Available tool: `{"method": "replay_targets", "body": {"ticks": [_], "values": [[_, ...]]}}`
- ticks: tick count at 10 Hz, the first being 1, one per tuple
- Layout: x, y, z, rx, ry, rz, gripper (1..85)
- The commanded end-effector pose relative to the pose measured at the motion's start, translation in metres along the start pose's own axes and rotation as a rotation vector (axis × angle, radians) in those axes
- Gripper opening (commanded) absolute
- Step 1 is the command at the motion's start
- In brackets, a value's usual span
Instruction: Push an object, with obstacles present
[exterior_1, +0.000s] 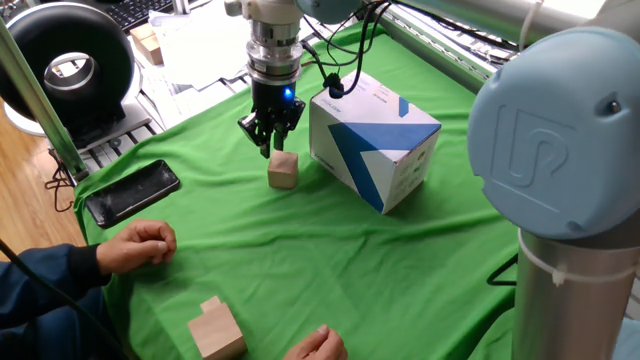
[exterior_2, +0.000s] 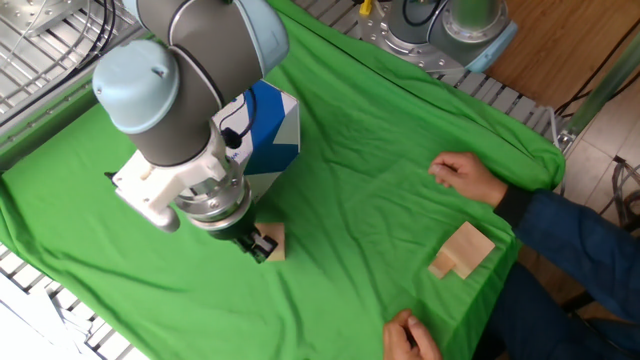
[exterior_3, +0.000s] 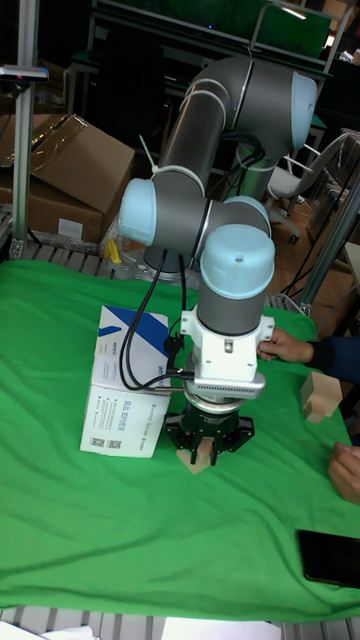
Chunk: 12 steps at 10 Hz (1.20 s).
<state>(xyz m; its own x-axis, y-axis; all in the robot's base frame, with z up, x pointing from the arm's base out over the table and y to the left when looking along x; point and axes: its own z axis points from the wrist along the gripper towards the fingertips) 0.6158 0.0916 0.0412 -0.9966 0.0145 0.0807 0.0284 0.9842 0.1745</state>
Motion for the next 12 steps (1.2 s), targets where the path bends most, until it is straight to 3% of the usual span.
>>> {"method": "replay_targets", "body": {"ticks": [1,3,5,6,8,9,10,12], "values": [[0.008,0.008,-0.009,-0.024,0.005,0.052,32.3],[0.017,0.010,-0.018,-0.026,0.015,0.066,32.0],[0.020,0.016,-0.011,-0.039,0.007,0.082,30.3],[0.019,0.011,-0.013,-0.019,-0.007,0.073,30.3],[0.016,-0.003,-0.053,0.008,-0.001,0.035,30.0],[0.013,-0.011,-0.069,0.003,-0.017,0.019,30.3],[0.004,-0.027,-0.079,0.042,-0.052,0.008,29.0],[-0.004,-0.065,-0.092,0.140,-0.051,0.017,1.0]]}}
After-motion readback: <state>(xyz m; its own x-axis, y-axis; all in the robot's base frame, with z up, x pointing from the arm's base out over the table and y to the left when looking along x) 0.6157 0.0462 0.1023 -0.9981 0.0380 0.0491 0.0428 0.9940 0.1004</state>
